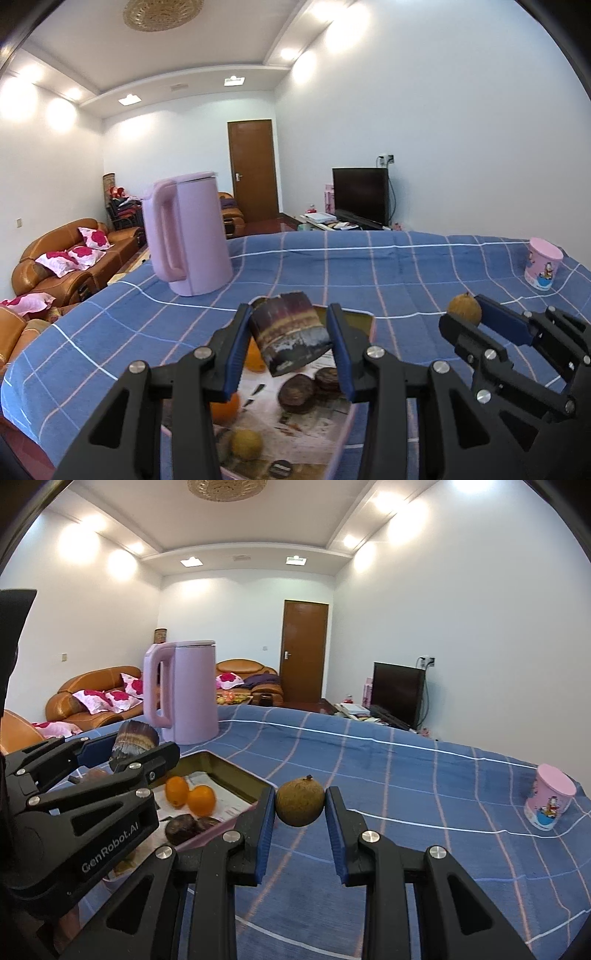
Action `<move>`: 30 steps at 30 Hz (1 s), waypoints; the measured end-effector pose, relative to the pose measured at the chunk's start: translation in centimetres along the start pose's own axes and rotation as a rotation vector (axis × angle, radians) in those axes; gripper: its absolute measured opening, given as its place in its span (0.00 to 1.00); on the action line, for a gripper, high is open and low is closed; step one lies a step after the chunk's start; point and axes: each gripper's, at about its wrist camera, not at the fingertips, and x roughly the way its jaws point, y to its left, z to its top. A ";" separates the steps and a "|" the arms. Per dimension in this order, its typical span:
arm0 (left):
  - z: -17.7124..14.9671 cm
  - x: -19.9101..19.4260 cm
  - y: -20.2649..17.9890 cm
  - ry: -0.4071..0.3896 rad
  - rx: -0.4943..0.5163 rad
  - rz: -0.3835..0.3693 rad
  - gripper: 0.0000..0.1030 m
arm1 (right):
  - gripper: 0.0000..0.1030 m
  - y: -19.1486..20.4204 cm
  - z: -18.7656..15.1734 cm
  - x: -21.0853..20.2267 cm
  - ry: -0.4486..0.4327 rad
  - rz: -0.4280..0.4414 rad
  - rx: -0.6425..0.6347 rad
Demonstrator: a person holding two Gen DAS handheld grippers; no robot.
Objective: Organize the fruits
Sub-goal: 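Lower the can and yellow fruit into the tin and open both tools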
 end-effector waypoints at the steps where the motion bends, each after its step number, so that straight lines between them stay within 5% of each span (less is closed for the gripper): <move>1: 0.0 0.1 0.3 0.002 -0.001 0.006 0.42 | 0.29 0.4 0.1 0.2 0.001 0.007 -0.004; 19: 0.4 2.6 5.3 0.062 -0.040 0.097 0.42 | 0.29 4.4 2.1 3.1 0.005 0.098 -0.040; 30: 0.4 4.2 6.4 0.110 -0.033 0.084 0.42 | 0.29 6.4 2.4 4.9 0.049 0.126 -0.054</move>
